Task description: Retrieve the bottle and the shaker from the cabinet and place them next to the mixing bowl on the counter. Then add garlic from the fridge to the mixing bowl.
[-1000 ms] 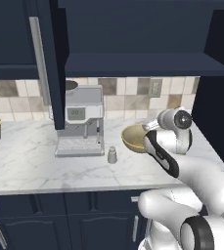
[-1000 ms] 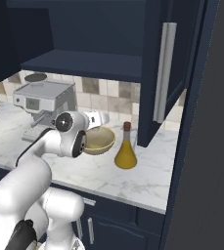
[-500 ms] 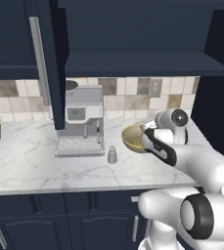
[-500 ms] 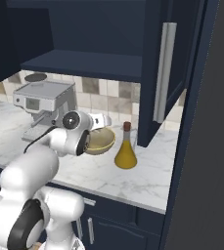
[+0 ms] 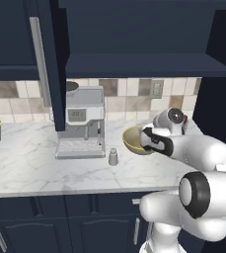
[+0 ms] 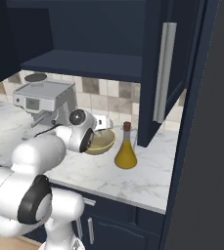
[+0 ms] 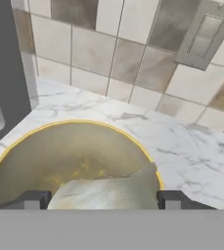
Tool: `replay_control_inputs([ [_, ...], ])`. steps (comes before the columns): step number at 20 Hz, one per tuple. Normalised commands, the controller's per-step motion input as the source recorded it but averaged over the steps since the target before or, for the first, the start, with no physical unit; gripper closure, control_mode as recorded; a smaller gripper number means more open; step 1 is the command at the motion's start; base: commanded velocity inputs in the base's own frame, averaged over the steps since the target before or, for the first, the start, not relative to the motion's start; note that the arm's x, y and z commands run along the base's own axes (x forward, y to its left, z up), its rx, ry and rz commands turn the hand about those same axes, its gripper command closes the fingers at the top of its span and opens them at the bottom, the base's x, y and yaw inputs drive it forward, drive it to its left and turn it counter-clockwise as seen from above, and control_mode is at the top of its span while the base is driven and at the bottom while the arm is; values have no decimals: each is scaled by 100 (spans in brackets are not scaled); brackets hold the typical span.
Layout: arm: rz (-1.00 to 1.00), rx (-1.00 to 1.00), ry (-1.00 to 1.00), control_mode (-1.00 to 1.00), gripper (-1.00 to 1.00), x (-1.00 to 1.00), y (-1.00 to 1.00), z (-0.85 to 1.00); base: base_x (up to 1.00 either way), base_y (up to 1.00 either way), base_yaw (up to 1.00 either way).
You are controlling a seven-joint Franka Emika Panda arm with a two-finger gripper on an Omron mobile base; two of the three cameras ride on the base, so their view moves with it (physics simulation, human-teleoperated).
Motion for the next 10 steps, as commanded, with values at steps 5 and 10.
replay_control_inputs([
  [5,0,0,11,-100,100,23,0,-45,0,0,0],
  [10,0,0,9,-100,100,24,2,-40,0,0,0],
])
